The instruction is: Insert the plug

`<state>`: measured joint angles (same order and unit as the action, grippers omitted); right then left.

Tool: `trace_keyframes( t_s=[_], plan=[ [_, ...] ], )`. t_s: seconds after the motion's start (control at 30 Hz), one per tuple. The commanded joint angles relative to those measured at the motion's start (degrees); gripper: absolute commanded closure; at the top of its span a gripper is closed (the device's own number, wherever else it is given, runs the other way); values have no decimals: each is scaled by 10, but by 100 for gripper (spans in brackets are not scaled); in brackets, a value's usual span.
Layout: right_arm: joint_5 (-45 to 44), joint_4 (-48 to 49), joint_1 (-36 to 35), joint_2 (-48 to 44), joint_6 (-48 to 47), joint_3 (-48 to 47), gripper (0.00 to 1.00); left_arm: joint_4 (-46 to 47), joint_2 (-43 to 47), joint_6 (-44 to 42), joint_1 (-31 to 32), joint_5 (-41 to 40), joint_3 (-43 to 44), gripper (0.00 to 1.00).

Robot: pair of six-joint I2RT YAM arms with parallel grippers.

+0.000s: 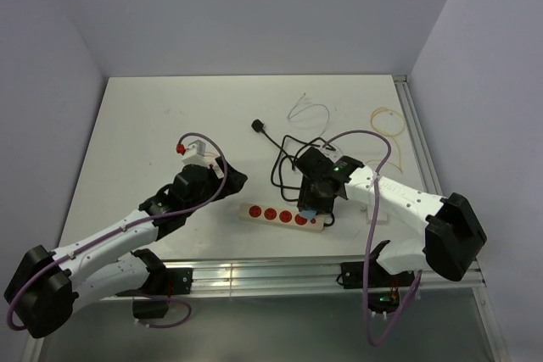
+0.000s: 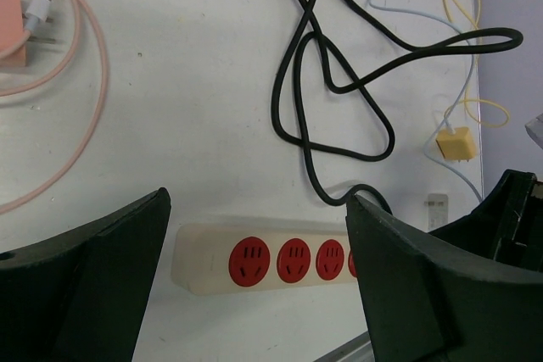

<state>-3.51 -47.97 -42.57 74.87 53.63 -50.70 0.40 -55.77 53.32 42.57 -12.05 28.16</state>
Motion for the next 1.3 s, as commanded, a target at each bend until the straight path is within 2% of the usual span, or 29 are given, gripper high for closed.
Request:
trace_keyframes(
  t_s=[0.0, 0.4, 0.73, 1.27],
  plan=[
    [-31, 17, -10, 5, 18, -25, 100, 33, 0, 3, -2, 17, -4, 10],
    [-18, 32, -20, 21, -41, -39, 100, 43, 19, -6, -1, 19, -18, 10],
    [-12, 1, -48, 36, -26, -37, 100, 44, 21, -8, -3, 19, -21, 10],
    [-96, -56, -51, 52, -48, -62, 100, 48, 21, -9, -6, 23, -28, 10]
  ],
)
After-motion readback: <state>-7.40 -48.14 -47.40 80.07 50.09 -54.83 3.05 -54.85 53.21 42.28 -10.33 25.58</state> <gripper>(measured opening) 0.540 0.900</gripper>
